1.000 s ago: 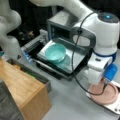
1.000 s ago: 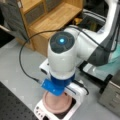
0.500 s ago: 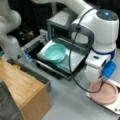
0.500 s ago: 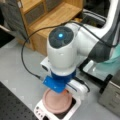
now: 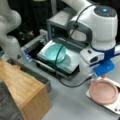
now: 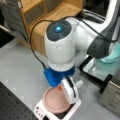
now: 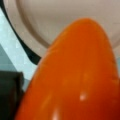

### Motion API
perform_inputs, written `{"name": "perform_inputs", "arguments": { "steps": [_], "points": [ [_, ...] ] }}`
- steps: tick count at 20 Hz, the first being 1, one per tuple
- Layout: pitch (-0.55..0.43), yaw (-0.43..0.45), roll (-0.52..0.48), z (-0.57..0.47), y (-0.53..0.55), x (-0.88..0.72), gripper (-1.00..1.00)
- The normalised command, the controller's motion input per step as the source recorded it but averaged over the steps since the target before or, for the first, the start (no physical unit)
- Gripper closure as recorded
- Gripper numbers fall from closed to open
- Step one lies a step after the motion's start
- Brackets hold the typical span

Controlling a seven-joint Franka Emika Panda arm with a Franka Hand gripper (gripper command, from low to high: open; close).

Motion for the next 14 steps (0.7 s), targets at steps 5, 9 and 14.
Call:
{"name": "perform_inputs", "arguments": {
  "steps": [5,9,14],
  "points": [
    [-0.055,-0.146,0.047,-0.05,-0.05,-0.21,1.00],
    [-0.017,-1.000,0.032,0.02,-0.06,-0.19,1.00],
    [0.065,-1.000,0.205,0.05,0.00,-0.26,1.00]
  ]
}}
